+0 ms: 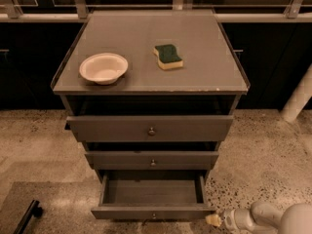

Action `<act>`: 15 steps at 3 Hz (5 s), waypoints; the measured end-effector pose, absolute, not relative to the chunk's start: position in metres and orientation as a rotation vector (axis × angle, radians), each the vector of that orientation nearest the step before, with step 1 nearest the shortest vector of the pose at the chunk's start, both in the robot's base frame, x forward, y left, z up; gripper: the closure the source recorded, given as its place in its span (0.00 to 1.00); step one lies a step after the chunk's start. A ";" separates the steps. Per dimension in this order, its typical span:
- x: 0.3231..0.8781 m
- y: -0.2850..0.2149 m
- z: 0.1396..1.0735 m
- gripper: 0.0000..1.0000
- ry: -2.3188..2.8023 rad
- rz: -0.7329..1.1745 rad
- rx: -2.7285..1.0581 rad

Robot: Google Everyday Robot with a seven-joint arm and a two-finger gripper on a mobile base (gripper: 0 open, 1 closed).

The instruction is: Close bottom drawer

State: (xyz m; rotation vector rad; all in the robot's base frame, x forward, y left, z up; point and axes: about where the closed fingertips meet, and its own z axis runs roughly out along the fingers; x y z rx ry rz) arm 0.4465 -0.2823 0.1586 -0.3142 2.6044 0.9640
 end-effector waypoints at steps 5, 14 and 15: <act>0.530 -0.270 0.173 1.00 2.426 0.854 -0.288; 0.616 -0.236 0.185 1.00 2.362 0.662 -0.237; 0.618 -0.245 0.189 1.00 2.364 0.633 -0.232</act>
Offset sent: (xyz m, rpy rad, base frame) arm 0.1040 0.0026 0.0514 -0.0364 -0.3248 -0.0666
